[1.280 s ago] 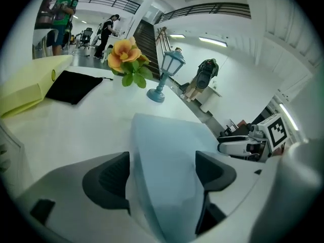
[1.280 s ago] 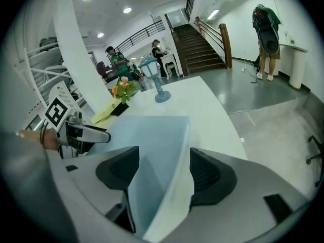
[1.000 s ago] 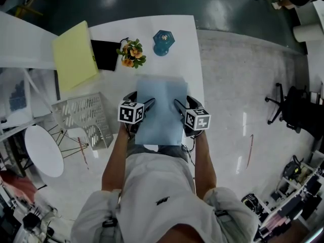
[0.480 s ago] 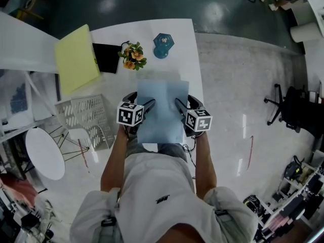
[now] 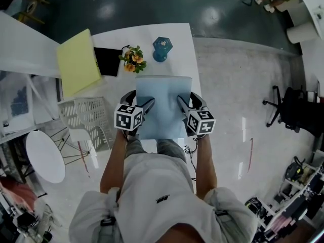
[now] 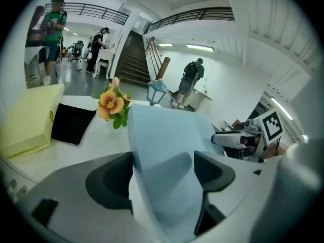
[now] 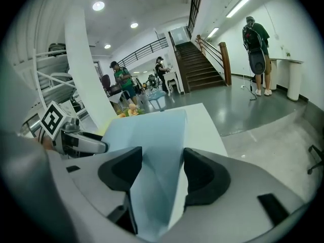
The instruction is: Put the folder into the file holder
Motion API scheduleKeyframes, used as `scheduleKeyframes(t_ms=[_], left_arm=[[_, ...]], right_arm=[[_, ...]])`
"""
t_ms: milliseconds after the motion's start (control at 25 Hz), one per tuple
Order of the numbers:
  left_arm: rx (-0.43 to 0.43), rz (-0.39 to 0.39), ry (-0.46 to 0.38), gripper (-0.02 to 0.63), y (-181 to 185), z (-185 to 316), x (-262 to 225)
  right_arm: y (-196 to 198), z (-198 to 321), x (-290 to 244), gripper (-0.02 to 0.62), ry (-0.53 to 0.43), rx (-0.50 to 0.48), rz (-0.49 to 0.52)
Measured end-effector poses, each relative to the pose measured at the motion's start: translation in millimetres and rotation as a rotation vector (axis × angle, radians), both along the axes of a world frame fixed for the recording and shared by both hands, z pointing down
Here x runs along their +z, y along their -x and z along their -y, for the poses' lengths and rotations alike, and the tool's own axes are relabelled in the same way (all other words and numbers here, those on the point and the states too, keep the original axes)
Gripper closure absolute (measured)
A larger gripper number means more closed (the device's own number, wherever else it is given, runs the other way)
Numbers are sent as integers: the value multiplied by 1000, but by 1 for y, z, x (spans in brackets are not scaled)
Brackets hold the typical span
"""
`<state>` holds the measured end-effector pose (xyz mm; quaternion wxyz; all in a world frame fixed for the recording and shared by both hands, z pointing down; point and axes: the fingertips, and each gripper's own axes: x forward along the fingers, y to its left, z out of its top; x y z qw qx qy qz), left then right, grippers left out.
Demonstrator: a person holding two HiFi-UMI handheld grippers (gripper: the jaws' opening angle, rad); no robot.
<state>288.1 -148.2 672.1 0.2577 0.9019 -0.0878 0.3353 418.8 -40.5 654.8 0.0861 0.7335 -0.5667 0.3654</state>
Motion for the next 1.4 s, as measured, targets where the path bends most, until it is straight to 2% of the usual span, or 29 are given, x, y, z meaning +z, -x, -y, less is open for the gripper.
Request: scheduleKeyframes(t_ms=[600,1400], left_arm=[[-37,-125,-167,253,-3,29,-80],[12,-266,-328,268,-3,36,-147]], right_arm=[[-4,20,-77,350,-148,7,-119],[-7,25,-132,353,-276,39,-214]])
